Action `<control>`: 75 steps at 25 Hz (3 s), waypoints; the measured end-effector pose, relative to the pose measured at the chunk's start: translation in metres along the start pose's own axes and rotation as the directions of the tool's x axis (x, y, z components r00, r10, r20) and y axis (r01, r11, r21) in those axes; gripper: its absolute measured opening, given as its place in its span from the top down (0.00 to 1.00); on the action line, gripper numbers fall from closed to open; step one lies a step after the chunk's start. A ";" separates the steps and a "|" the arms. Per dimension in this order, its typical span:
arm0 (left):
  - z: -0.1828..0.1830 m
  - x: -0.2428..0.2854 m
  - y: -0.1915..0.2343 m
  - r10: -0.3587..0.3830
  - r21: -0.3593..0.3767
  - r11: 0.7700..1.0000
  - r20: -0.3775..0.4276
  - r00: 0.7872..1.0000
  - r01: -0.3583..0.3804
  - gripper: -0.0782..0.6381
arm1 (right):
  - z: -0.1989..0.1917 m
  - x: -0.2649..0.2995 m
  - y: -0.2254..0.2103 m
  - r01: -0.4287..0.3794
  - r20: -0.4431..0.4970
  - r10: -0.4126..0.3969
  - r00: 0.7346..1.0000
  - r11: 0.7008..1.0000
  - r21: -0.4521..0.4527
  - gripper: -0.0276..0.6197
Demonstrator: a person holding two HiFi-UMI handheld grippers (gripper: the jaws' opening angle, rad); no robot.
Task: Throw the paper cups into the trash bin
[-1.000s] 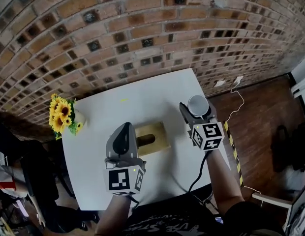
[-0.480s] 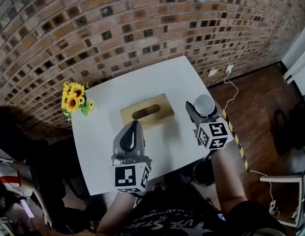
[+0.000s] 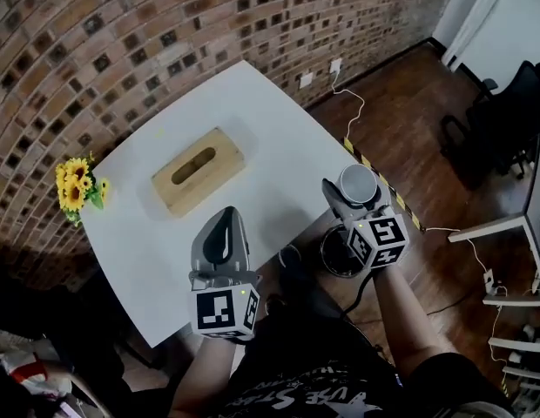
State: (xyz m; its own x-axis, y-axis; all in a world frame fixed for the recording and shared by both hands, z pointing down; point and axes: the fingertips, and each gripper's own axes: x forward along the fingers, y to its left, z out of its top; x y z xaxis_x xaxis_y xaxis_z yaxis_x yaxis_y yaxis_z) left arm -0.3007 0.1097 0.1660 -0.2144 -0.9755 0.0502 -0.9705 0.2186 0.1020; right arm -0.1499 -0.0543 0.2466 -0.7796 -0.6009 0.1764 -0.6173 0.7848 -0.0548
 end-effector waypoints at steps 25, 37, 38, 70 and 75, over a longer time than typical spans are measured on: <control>-0.132 0.067 -0.342 -0.490 0.061 0.852 -0.258 0.832 0.521 0.88 | -0.100 -0.209 -0.183 0.258 -0.082 -0.250 0.965 0.959 0.113 0.41; -0.254 0.092 -0.320 -0.469 0.085 0.841 -0.379 0.798 0.535 0.88 | -0.198 -0.160 -0.193 0.211 -0.164 -0.183 0.969 0.962 0.173 0.41; -0.268 0.093 -0.316 -0.465 0.090 0.838 -0.396 0.792 0.538 0.88 | -0.212 -0.156 -0.192 0.208 -0.181 -0.176 0.968 0.962 0.177 0.41; -0.607 0.085 -0.258 -0.355 -0.051 0.876 -0.741 0.570 0.480 0.88 | -0.530 -0.095 -0.151 0.184 -0.522 -0.030 0.853 0.951 0.247 0.41; -0.628 0.087 -0.257 -0.354 -0.072 0.875 -0.770 0.531 0.479 0.88 | -0.550 -0.096 -0.151 0.198 -0.554 -0.019 0.832 0.944 0.264 0.41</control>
State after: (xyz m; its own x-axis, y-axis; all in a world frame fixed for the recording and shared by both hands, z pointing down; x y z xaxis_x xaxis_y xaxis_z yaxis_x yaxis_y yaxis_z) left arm -0.0011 -0.0146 0.7677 0.3143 -0.5747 0.7557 -0.9440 -0.2737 0.1844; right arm 0.0763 -0.0320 0.7790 -0.5782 -0.4312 0.6927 -0.7649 0.5820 -0.2762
